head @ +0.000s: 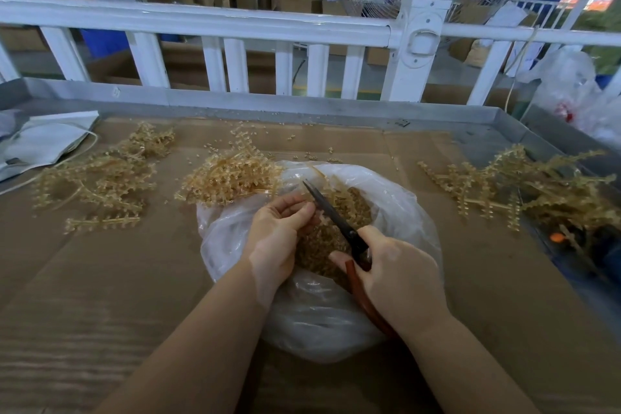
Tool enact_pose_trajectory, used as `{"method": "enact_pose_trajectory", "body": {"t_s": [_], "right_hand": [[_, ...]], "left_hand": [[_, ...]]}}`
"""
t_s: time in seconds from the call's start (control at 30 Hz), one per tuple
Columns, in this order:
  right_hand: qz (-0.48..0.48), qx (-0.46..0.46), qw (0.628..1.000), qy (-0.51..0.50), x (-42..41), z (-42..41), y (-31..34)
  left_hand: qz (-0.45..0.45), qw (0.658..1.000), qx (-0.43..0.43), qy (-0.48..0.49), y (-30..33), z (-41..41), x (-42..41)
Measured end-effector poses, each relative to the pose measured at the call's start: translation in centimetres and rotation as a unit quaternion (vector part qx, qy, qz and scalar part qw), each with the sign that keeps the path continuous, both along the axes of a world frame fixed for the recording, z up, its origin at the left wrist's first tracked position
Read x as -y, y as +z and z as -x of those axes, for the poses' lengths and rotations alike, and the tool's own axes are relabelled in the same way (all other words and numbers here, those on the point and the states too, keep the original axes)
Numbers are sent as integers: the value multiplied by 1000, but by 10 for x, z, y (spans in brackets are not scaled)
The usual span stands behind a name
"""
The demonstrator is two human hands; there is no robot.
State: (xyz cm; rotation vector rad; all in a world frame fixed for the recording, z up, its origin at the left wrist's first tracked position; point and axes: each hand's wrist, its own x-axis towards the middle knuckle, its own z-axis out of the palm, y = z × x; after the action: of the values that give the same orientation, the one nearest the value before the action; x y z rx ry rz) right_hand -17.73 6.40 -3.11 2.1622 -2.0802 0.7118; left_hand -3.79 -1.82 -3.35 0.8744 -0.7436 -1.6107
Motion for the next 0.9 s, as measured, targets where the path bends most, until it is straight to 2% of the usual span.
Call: {"method": "enact_pose_trajectory", "body": {"t_s": [0.13, 0.27, 0.53, 0.9], "right_hand": [[-40, 73, 996, 13, 2, 5, 11], [-57, 84, 994, 28, 1, 1, 14], [-13, -7, 1000, -1, -1, -3, 2], [-3, -58, 998, 5, 0, -5, 3]], "left_hand": [[-8, 1000, -3, -11, 0, -1, 2], [-20, 999, -30, -15, 1, -1, 4], [-16, 999, -22, -34, 2, -4, 5], [18, 999, 2, -51, 1, -3, 2]]}}
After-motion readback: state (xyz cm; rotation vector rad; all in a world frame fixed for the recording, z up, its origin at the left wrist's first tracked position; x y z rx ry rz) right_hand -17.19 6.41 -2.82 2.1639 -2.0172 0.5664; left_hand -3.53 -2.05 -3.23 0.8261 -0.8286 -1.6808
